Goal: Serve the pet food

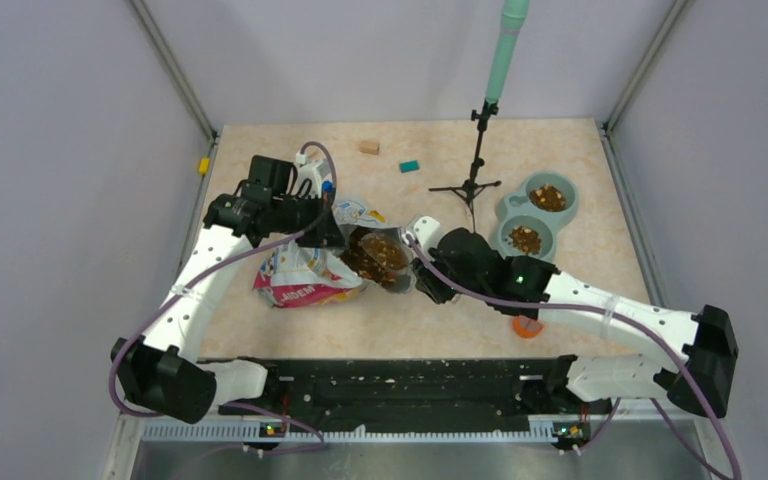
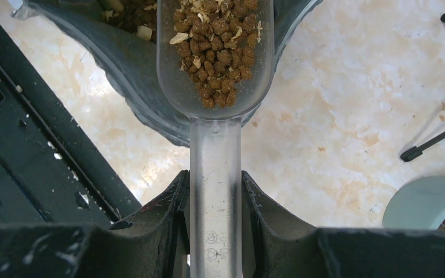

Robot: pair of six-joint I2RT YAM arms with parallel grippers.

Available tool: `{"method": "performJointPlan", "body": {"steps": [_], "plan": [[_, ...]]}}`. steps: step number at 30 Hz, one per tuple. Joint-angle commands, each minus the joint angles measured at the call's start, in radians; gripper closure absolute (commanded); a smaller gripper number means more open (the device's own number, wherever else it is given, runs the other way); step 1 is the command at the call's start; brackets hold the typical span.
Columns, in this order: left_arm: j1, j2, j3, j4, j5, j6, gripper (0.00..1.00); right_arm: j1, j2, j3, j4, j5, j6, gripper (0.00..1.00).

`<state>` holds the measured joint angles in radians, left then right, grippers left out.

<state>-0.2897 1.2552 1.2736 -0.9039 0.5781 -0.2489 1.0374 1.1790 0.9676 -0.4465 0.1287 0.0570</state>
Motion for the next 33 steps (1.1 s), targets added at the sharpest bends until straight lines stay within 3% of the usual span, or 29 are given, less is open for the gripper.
{"method": "performJointPlan", "body": {"steps": [1,21,26,33], "plan": [[0.0,-0.008,0.051,0.131,-0.009,-0.039,1.0,0.017,-0.059,-0.003,-0.029,-0.005,0.023,1.0],[0.003,0.009,0.011,0.266,-0.112,-0.165,1.0,0.019,-0.137,0.156,-0.24,0.12,0.08,1.0],[0.012,0.048,0.039,0.233,-0.223,-0.194,1.0,0.012,-0.137,0.184,-0.301,0.186,0.101,1.0],[0.021,0.046,0.036,0.266,-0.216,-0.2,1.0,-0.13,-0.193,0.182,-0.361,0.181,0.143,1.0]]}}
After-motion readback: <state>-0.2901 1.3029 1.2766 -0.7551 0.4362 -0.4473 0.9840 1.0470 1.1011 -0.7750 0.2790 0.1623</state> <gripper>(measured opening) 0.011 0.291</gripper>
